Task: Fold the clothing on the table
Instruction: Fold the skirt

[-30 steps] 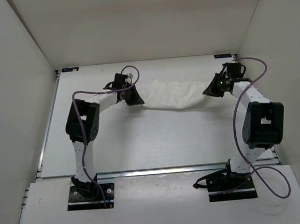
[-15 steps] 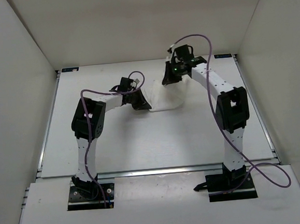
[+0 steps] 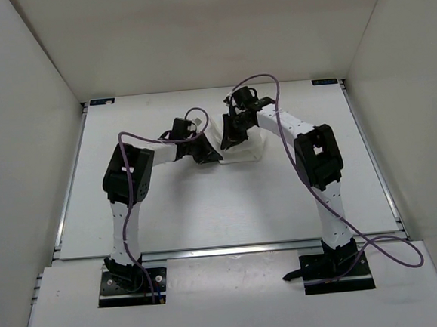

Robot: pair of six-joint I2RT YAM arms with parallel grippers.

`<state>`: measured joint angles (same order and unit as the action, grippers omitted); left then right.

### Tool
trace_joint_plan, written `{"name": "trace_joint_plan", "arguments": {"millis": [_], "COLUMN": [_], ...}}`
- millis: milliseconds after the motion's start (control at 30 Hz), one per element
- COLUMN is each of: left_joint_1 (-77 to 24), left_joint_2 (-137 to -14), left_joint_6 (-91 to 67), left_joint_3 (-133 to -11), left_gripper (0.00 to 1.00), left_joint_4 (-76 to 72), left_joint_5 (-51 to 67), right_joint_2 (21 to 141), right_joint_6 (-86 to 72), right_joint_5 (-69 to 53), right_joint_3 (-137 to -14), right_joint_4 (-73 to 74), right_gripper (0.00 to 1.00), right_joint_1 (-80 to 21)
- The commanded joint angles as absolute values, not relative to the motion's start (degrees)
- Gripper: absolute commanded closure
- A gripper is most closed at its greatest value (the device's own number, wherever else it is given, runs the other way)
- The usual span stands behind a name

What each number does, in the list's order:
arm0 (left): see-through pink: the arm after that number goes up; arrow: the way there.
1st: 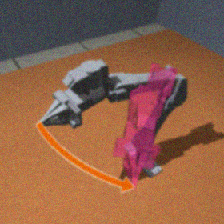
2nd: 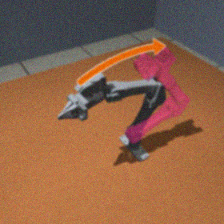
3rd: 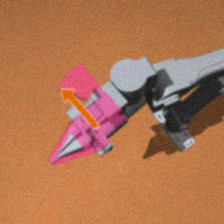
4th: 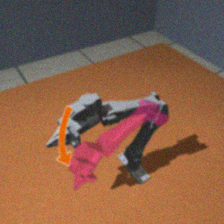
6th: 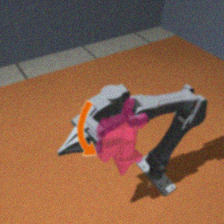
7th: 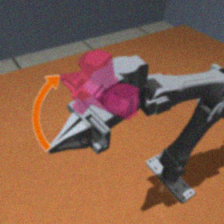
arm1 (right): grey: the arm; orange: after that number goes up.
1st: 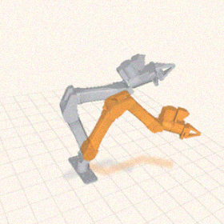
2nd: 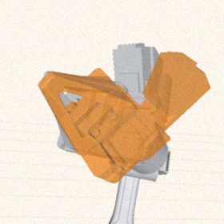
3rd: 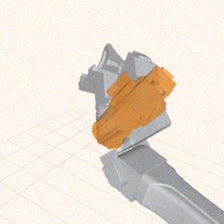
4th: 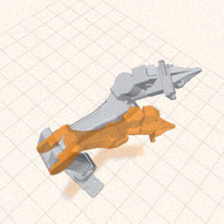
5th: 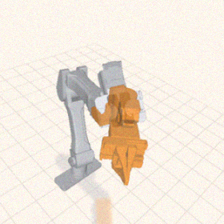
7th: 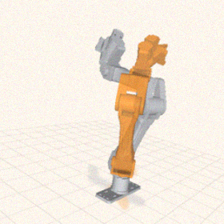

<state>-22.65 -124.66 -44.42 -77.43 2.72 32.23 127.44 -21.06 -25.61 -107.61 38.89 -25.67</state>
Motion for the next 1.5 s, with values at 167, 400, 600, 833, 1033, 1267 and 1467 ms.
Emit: {"name": "trace_joint_plan", "arguments": {"millis": [167, 400, 600, 833, 1033, 1267, 1467], "left_joint_1": [-22.06, -21.1, -20.12, -18.28, -17.4, -14.06, -12.83], "left_joint_2": [-121.29, -117.96, -113.38, -107.06, -98.19, -90.36, -87.37], "left_joint_6": [-45.79, -45.79, -46.58, -49.74, -49.3, -47.55, -44.39], "left_joint_3": [-73.92, -71.64, -66.54, -57.75, -51.43, -48.34, -49.39], "left_gripper": [1.0, 0.79, 0.59, 0.51, 0.49, 0.48, 0.46], "left_joint_4": [0.7, 0.88, -1.22, -7.11, -6.6, -3.78, 0.0], "left_joint_5": [33.22, 32.61, 32.69, 35.06, 34.54, 33.75, 35.07], "right_joint_2": [122.18, 103.39, 96.42, 102.45, 117.75, 120.84, 121.83], "right_joint_6": [-21.1, -22.41, -28.02, -42.07, -54.83, -32.28, -25.76], "right_joint_5": [-32.61, -33.57, -40.85, -55.44, -63.27, -39.59, -34.72], "right_joint_3": [-101.17, -90.11, -77.98, -65.4, -67.14, -79.33, -88.76], "right_joint_4": [31.47, 22.25, 13.46, -13.85, -28.03, 13.56, 24.51], "right_gripper": [0.7, 0.6, 0.59, 0.95, 1.0, 1.0, 1.0], "right_joint_1": [-26.72, -24.62, -16.44, -9.49, -10.98, -15.29, -18.01]}}
